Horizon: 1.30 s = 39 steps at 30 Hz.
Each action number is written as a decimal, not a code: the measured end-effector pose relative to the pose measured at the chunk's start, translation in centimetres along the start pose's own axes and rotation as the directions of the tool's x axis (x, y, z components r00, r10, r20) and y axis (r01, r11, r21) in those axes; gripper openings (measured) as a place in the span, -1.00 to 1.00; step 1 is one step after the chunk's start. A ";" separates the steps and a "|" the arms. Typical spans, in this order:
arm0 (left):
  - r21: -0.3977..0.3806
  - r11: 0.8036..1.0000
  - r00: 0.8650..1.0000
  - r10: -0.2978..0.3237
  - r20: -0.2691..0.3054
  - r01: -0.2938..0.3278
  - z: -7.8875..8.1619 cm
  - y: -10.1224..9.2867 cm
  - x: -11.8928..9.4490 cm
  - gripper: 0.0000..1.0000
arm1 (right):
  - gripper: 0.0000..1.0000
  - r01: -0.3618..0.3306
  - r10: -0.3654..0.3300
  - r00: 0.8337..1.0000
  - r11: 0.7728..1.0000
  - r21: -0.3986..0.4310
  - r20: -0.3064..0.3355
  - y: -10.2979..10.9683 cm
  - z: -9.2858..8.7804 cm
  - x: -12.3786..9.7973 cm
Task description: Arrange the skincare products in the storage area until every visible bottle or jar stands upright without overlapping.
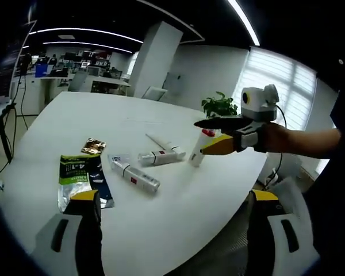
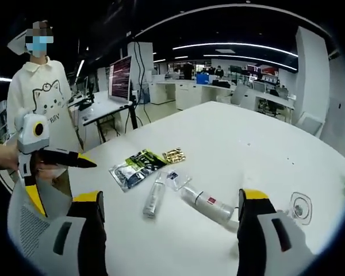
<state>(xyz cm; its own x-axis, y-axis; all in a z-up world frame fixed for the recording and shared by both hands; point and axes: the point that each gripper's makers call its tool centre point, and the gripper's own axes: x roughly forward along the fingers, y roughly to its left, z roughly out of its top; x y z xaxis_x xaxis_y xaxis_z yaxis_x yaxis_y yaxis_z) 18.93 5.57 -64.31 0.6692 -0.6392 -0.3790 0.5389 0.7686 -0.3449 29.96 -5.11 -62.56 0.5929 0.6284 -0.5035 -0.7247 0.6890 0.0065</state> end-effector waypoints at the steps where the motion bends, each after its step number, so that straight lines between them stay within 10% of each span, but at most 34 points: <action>1: 0.001 1.000 1.000 0.000 -0.004 0.000 -0.1 0.1 0.0 0.98 | 0.92 0.008 -0.008 1.000 1.000 0.008 -0.013 -0.2 0.0 0.3; 27: -0.053 0.998 1.000 -0.019 -0.010 0.019 -0.2 0.4 0.2 0.97 | 0.68 0.244 -0.227 0.955 0.967 0.071 -0.193 -8.0 0.9 7.3; 39: -0.043 0.999 0.999 -0.029 -0.025 0.028 -0.3 0.9 0.2 0.95 | 0.62 0.336 -0.276 0.907 0.930 0.151 -0.319 -12.9 -0.7 10.7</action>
<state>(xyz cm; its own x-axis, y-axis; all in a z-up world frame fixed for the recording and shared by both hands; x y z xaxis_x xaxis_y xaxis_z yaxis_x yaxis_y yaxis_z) 19.39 6.14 -64.96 0.6399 -0.6619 -0.3904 0.5350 0.7484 -0.3919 45.40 -7.48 -68.67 0.6257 0.2648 -0.7338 -0.4216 0.9062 -0.0325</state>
